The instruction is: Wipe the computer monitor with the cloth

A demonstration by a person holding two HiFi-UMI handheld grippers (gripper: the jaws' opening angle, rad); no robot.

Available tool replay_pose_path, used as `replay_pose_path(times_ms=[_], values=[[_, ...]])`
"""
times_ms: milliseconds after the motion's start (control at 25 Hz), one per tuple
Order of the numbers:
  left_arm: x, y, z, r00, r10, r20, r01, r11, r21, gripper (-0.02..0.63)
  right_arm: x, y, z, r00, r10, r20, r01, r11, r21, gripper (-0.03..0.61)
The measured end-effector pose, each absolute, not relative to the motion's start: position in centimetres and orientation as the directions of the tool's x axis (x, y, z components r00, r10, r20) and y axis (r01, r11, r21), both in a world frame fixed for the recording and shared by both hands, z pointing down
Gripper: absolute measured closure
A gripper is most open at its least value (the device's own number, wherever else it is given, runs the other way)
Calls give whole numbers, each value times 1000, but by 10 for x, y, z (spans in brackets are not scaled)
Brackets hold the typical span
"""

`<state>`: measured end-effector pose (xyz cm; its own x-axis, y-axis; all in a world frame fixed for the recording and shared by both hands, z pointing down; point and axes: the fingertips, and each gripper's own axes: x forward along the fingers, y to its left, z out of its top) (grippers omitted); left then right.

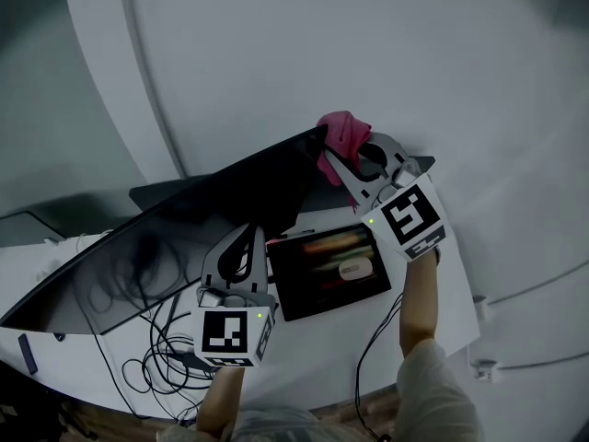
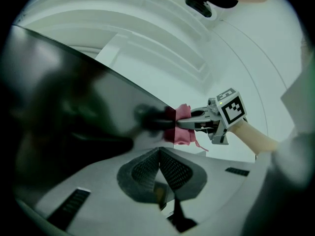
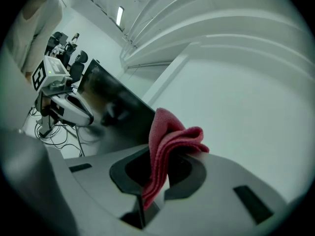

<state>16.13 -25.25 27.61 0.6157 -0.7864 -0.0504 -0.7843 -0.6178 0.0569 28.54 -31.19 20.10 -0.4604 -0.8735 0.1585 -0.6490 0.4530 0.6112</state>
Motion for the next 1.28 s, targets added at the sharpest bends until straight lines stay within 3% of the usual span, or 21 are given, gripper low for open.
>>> replay_pose_path(times_ms=[400,920,1280], values=[[166,-254,301,626,-780,-14,-778,-625,67,598,286,-320,298,-439,-841,317,-633,540,555,525],[184,-267,356,635,-768,85,-772,-630,83,598,287,-324,498,-446,-667,598,-633,707,316,525],[195,-268,381,636,-762,124,-772,-631,78,598,284,-324,547,-485,-608,629,-657,728,197,525]])
